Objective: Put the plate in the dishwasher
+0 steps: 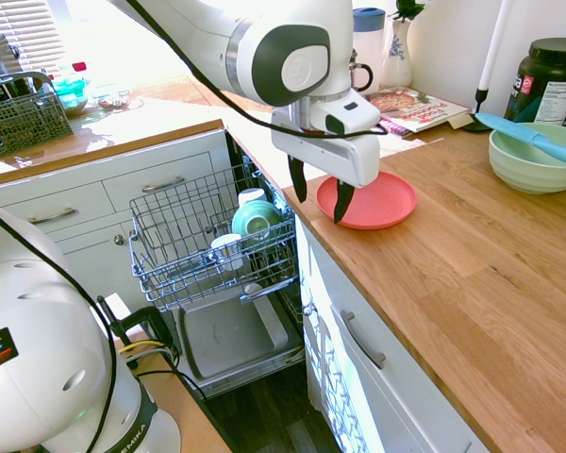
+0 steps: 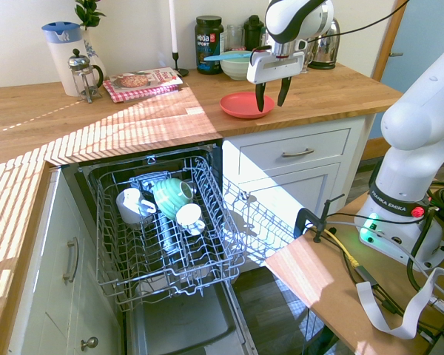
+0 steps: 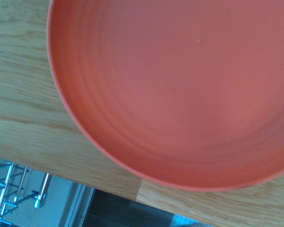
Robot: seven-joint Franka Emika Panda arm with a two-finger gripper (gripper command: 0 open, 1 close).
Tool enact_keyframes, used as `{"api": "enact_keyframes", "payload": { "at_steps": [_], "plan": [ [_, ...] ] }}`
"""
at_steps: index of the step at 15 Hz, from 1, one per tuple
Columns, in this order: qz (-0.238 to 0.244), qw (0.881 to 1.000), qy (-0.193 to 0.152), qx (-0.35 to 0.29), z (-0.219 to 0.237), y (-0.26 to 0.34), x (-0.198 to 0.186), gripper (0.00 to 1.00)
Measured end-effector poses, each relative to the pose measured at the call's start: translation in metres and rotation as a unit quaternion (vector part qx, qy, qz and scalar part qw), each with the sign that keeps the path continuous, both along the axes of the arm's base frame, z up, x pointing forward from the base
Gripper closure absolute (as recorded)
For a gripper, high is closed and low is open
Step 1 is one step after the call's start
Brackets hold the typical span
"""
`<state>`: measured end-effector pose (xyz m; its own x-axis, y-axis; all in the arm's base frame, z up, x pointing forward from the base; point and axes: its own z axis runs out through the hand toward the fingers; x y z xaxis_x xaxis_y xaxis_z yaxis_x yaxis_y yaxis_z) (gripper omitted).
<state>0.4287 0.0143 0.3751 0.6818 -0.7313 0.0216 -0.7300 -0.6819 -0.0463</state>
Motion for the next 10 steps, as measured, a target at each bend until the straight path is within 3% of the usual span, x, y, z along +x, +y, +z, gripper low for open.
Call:
{"api": "enact_keyframes", "payload": {
  "at_steps": [7, 10],
  "plan": [
    [-0.039, 0.999, 0.000, 0.022, -0.008, -0.029, -0.006, 0.00],
    [-0.079, 0.994, -0.042, 0.057, -0.016, -0.065, -0.010, 0.00]
  ]
}}
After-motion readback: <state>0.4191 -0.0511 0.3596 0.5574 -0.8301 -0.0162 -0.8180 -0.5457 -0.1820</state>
